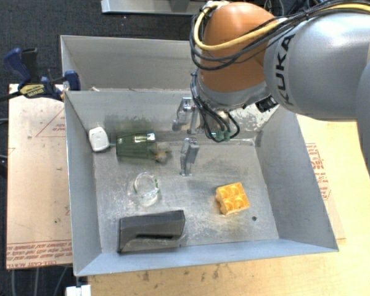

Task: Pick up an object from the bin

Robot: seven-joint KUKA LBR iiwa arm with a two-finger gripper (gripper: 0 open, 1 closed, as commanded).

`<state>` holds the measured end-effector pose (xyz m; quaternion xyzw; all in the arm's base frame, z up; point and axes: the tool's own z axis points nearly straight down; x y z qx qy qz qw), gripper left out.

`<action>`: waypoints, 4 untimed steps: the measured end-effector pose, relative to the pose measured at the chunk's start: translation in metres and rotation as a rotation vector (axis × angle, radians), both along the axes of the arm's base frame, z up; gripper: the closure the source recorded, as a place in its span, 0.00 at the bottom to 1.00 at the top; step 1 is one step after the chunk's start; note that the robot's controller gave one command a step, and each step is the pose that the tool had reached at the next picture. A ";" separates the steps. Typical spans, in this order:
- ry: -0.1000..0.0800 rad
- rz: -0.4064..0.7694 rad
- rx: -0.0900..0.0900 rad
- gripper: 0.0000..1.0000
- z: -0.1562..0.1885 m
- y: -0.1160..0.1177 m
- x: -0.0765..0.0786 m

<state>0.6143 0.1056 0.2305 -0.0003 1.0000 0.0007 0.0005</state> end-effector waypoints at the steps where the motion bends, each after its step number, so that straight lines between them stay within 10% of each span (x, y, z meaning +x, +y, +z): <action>1: -0.005 -0.011 0.000 0.00 -0.033 0.021 -0.044; 2: 0.003 0.095 0.002 0.00 -0.073 0.013 -0.070; 3: -0.017 0.087 0.004 1.00 -0.151 0.056 -0.021; 4: -0.017 0.086 0.004 1.00 -0.151 0.056 -0.021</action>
Offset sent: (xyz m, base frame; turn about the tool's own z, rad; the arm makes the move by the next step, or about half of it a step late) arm -0.0715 -0.0091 -0.0932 -0.1438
